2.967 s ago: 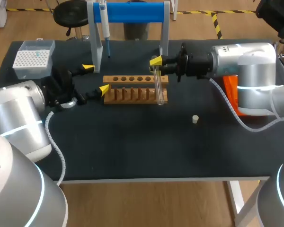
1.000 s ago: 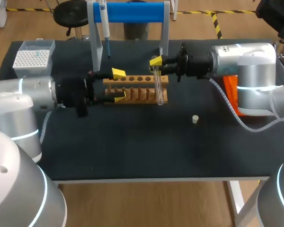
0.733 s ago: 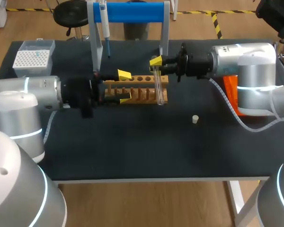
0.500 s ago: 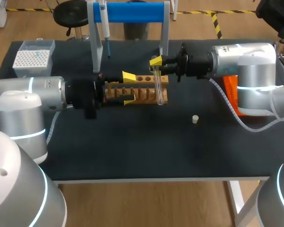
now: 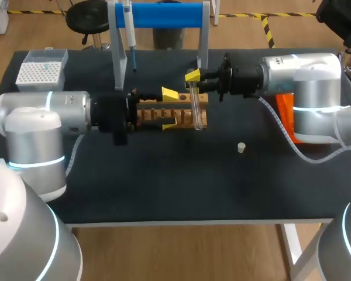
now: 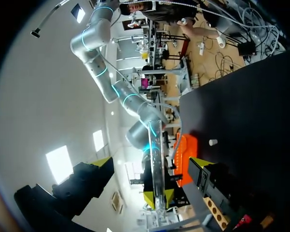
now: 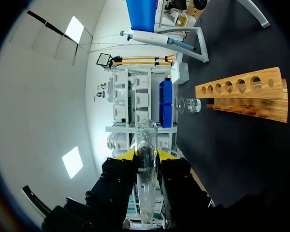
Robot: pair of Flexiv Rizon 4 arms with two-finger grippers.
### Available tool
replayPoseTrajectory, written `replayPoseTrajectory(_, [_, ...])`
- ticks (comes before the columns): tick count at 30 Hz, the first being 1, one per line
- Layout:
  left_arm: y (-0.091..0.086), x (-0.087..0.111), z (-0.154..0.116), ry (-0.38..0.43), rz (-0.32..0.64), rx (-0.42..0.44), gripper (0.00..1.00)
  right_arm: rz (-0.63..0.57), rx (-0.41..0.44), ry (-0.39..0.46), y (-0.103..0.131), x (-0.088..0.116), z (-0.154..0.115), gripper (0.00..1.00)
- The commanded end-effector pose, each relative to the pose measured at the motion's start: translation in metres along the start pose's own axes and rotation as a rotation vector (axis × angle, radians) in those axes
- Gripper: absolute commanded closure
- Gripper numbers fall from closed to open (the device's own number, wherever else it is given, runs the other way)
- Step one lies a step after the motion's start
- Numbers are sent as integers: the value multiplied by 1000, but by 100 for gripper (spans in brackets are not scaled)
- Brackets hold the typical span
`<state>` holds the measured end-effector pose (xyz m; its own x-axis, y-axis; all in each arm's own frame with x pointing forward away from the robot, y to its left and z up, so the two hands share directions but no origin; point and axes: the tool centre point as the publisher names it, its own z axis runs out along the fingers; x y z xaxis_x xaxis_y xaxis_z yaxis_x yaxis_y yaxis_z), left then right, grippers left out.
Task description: Invert the test tube, pick up the pipette, mount the tip to pipette, aspirate from beaker and dispense into the tube, eject the tip, return the pipette, and cap with the stopper.
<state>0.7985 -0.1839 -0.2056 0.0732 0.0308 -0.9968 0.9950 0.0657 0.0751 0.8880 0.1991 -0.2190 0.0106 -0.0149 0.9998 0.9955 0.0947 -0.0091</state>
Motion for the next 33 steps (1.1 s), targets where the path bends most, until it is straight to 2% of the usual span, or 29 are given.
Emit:
replayPoseTrajectory(1, [4, 0, 13, 9, -10, 21, 0, 0, -3, -3, -1, 1, 0, 100])
replayPoseTrajectory(15, [2, 0, 36, 23, -30, 40, 0, 0, -3, -3, -1, 1, 0, 100])
replayPoseTrajectory(16, [2, 0, 37, 23, -31, 41, 3, 0, -3, -3, -1, 1, 0, 100])
replayPoseTrajectory(17, [2, 0, 38, 23, -32, 42, 11, 0, -3, -3, -1, 1, 0, 100])
replayPoseTrajectory(21, [1, 0, 41, 18, -37, 47, 21, 0, -3, -3, -1, 1, 0, 100])
replayPoseTrajectory(28, [1, 2, 47, 8, -48, 54, 29, 0, -3, -3, -1, 1, 0, 100])
replayPoseTrajectory(33, [1, 2, 51, 3, -48, 62, 31, 0, -3, -3, -1, 1, 0, 100])
